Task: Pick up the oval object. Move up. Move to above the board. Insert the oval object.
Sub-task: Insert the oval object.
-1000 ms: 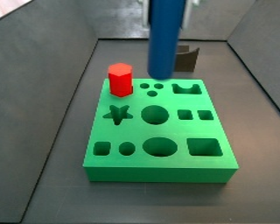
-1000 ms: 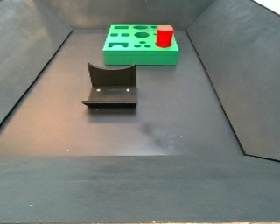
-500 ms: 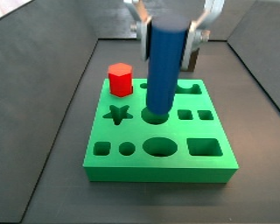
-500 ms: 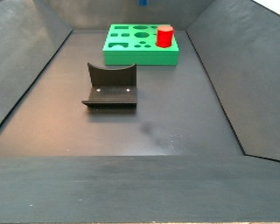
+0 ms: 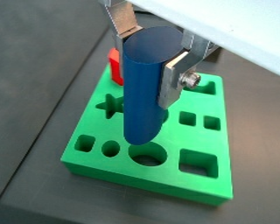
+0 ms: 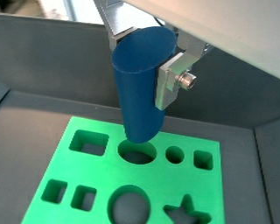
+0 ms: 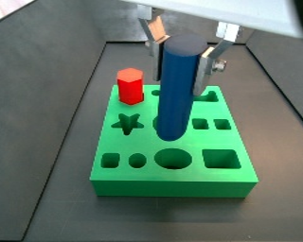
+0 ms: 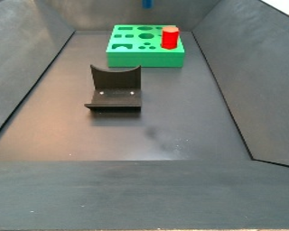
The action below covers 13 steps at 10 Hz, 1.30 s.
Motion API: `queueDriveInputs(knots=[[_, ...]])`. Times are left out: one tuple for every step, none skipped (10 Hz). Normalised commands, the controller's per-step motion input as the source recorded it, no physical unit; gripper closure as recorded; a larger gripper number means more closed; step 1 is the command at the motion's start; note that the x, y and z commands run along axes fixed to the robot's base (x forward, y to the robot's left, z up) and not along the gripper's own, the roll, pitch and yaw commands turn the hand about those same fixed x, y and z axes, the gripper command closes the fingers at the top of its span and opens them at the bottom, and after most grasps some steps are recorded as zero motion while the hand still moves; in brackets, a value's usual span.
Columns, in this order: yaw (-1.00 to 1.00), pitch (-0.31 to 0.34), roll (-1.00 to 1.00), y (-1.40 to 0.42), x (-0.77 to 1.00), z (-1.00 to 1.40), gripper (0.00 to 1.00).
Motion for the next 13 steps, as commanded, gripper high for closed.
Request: queueDriveInputs(knots=[[-0.68, 0.084, 0.07, -0.03, 0.2, -0.17, 1.0], [-0.65, 0.103, 0.09, -0.01, 0.21, -0.13, 1.0], [-0.59, 0.116, 0.09, -0.01, 0.23, -0.08, 1.0], [-0.55, 0.114, 0.09, 0.0, 0.18, -0.06, 1.0], [-0.55, 0.111, 0.08, 0.0, 0.16, -0.05, 1.0], [-0.56, 0.101, 0.07, 0.0, 0.1, -0.06, 1.0], [-0.54, 0.079, 0.04, -0.03, 0.04, -0.13, 1.0], [-0.51, 0.061, 0.01, -0.07, 0.03, -0.17, 1.0], [-0.53, 0.057, 0.03, -0.12, 0.04, -0.21, 1.0], [-0.57, 0.059, 0.03, -0.15, 0.1, -0.24, 1.0], [-0.65, 0.061, 0.03, -0.18, 0.17, -0.23, 1.0], [-0.71, 0.061, 0.03, -0.14, 0.17, -0.2, 1.0], [-0.8, 0.057, 0.03, -0.03, 0.09, -0.13, 1.0]])
